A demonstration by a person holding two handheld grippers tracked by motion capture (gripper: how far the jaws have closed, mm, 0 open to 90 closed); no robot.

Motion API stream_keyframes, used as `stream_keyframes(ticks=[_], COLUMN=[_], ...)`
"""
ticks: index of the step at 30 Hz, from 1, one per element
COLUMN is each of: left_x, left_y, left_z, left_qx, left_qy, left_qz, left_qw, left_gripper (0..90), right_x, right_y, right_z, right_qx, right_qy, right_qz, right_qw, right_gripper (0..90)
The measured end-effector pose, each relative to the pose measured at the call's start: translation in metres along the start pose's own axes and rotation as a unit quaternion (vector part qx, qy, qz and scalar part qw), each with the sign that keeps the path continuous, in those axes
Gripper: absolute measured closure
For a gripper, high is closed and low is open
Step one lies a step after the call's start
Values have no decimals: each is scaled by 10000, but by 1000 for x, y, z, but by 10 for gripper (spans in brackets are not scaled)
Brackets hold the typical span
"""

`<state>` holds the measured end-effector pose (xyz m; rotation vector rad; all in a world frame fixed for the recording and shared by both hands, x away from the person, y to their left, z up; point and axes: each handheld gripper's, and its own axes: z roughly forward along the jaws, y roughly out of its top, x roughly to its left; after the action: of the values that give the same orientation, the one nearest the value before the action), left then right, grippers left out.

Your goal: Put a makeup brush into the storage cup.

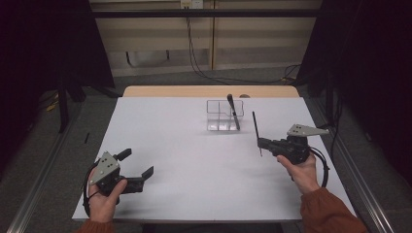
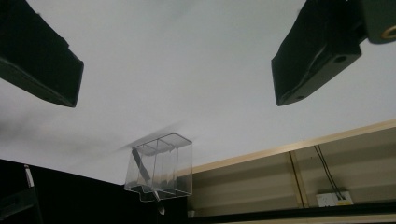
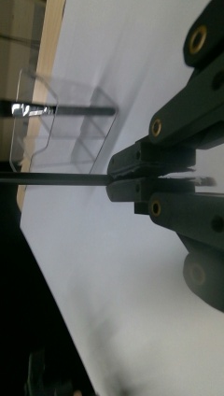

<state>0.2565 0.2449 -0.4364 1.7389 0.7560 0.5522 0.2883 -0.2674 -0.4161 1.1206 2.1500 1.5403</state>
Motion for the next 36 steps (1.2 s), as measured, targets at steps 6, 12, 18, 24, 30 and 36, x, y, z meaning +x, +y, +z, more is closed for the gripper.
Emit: stream_keyframes(ticks=[6, 12, 18, 24, 30, 36], left_x=[0, -1, -1, -2, -1, -2], left_y=[0, 0, 0, 0, 0, 1], left_z=[0, 0, 0, 0, -1, 0], left_qx=[3, 21, 0, 14, -3, 6], left_qy=[-7, -45, -97, -104, -95, -129], left_qz=[24, -21, 24, 36, 27, -26], left_qw=[10000, 10000, 10000, 9999, 10000, 9999], left_gripper=[23, 23, 21, 21, 21, 21], right_x=[8, 14, 22, 29, 35, 41], right_y=[0, 3, 7, 9, 13, 18], right_z=[7, 13, 20, 32, 44, 51], right_qx=[94, 156, 238, 394, 558, 627], right_qy=[246, 492, 654, 868, 1068, 1231], right_qz=[-89, -183, -260, -346, -417, -502], right_qw=[9996, 9985, 9972, 9948, 9918, 9891], right_gripper=[863, 863, 864, 864, 863, 863])
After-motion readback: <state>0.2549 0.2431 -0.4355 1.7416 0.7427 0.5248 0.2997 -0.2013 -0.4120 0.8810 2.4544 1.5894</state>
